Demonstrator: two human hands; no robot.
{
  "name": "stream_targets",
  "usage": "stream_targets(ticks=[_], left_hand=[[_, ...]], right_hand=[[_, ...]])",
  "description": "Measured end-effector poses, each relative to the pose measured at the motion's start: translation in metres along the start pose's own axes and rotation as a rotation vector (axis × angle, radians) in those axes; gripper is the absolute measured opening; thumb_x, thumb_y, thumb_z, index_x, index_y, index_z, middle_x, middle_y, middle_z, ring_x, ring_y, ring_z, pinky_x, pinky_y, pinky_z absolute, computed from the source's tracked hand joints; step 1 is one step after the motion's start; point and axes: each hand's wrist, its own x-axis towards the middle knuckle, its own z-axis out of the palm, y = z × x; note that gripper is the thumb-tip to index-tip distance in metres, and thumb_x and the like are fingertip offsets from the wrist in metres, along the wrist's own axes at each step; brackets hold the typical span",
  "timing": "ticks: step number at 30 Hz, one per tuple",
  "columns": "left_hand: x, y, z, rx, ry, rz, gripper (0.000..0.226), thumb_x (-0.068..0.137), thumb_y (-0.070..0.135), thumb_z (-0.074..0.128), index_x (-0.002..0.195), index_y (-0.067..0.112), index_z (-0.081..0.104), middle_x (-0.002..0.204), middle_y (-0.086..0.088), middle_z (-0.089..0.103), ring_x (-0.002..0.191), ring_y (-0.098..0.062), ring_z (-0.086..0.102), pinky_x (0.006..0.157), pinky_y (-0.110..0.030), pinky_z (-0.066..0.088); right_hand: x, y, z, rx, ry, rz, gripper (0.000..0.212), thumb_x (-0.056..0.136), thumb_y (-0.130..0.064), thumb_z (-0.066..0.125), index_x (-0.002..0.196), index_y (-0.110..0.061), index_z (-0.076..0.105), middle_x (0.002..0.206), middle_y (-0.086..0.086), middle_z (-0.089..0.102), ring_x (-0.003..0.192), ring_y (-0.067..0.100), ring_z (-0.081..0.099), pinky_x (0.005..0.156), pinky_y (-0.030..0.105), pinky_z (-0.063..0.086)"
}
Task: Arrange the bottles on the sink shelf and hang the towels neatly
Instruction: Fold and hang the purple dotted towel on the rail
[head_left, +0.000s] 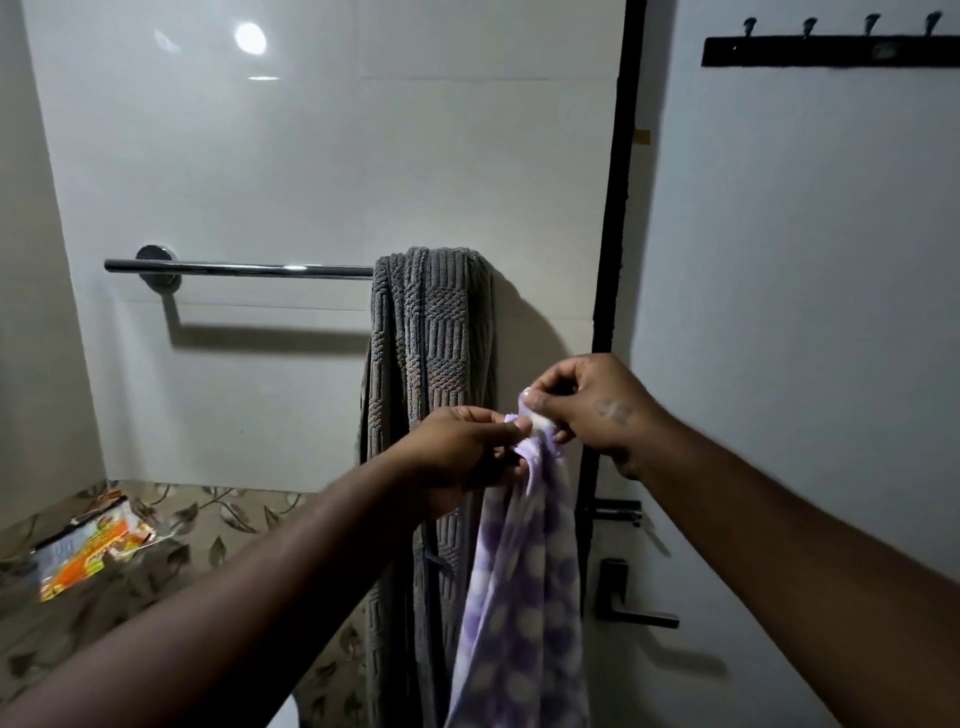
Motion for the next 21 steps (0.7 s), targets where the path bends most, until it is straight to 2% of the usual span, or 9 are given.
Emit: stream_targets(ticks=[2, 4, 6, 8, 11, 14, 16, 18, 21], left_hand=[[0.003, -0.003, 0.003, 0.001, 0.044, -0.01, 0.018, 0.096, 0.008, 0.066, 0.08, 0.0, 0.068, 0.068, -0.011, 0.064, 0.054, -0.012, 0.063, 0.052, -0.022, 0.058], [0.004, -0.004, 0.004, 0.003, 0.09, -0.016, 0.017, 0.096, 0.007, 0.065, 0.081, -0.001, 0.067, 0.071, -0.015, 0.062, 0.054, -0.015, 0.064, 0.051, -0.024, 0.058], [0.004, -0.002, 0.004, 0.002, 0.115, -0.014, 0.016, 0.096, 0.007, 0.066, 0.087, -0.005, 0.068, 0.076, -0.019, 0.063, 0.055, -0.018, 0.067, 0.053, -0.027, 0.06], [0.004, -0.001, 0.003, -0.006, 0.138, -0.007, 0.017, 0.097, 0.008, 0.065, 0.09, -0.008, 0.068, 0.076, -0.021, 0.064, 0.055, -0.019, 0.068, 0.053, -0.027, 0.061], [0.005, -0.001, 0.001, -0.017, 0.165, 0.009, 0.023, 0.097, 0.005, 0.064, 0.076, -0.004, 0.069, 0.067, -0.018, 0.066, 0.05, -0.018, 0.068, 0.052, -0.029, 0.062], [0.005, -0.002, 0.001, -0.018, 0.178, 0.012, 0.03, 0.096, -0.003, 0.06, 0.07, -0.001, 0.075, 0.067, -0.019, 0.071, 0.053, -0.022, 0.07, 0.056, -0.03, 0.062], [0.004, -0.001, 0.002, -0.044, 0.2, -0.009, 0.024, 0.096, -0.004, 0.059, 0.078, -0.004, 0.075, 0.077, -0.021, 0.071, 0.058, -0.024, 0.069, 0.057, -0.032, 0.062], [0.003, 0.0, 0.003, -0.057, 0.191, -0.036, 0.018, 0.098, 0.001, 0.058, 0.089, -0.004, 0.073, 0.082, -0.019, 0.069, 0.059, -0.022, 0.067, 0.058, -0.032, 0.061], [0.002, 0.002, 0.002, -0.085, 0.154, -0.068, 0.019, 0.101, 0.006, 0.055, 0.106, -0.003, 0.071, 0.086, -0.015, 0.071, 0.066, -0.021, 0.069, 0.068, -0.035, 0.063]], right_hand=[[-0.005, -0.001, 0.004, -0.068, -0.01, -0.021, 0.009, 0.085, -0.018, 0.078, 0.08, -0.012, 0.076, 0.073, 0.006, 0.078, 0.065, 0.028, 0.072, 0.065, 0.041, 0.062], [-0.007, -0.003, 0.004, -0.122, 0.012, -0.021, 0.011, 0.082, -0.022, 0.082, 0.077, -0.014, 0.076, 0.075, 0.005, 0.078, 0.075, 0.032, 0.075, 0.075, 0.049, 0.062], [-0.009, -0.006, 0.002, -0.14, 0.009, -0.013, 0.012, 0.078, -0.024, 0.085, 0.076, -0.015, 0.078, 0.074, 0.004, 0.078, 0.077, 0.032, 0.075, 0.076, 0.051, 0.061], [-0.012, -0.009, 0.001, -0.19, -0.012, -0.016, 0.013, 0.077, -0.028, 0.086, 0.077, -0.017, 0.08, 0.071, 0.001, 0.078, 0.076, 0.028, 0.075, 0.075, 0.048, 0.062], [-0.015, -0.013, 0.003, -0.292, -0.023, -0.051, 0.009, 0.078, -0.03, 0.084, 0.083, -0.022, 0.082, 0.073, -0.001, 0.078, 0.078, 0.021, 0.075, 0.075, 0.041, 0.061], [-0.019, -0.014, 0.01, -0.396, -0.053, -0.09, 0.015, 0.076, -0.031, 0.084, 0.089, -0.023, 0.083, 0.08, -0.002, 0.079, 0.08, 0.014, 0.074, 0.074, 0.033, 0.058], [-0.024, -0.011, 0.017, -0.471, -0.053, -0.135, 0.024, 0.073, -0.032, 0.084, 0.095, -0.023, 0.082, 0.087, -0.001, 0.08, 0.082, 0.011, 0.073, 0.073, 0.029, 0.057], [-0.028, -0.004, 0.024, -0.564, 0.037, -0.243, 0.027, 0.077, -0.027, 0.08, 0.103, -0.021, 0.081, 0.096, 0.001, 0.079, 0.087, 0.015, 0.072, 0.072, 0.025, 0.052], [-0.031, 0.005, 0.03, -0.649, 0.151, -0.386, 0.019, 0.083, -0.023, 0.072, 0.1, -0.02, 0.079, 0.088, 0.001, 0.07, 0.085, 0.024, 0.066, 0.067, 0.028, 0.041]])
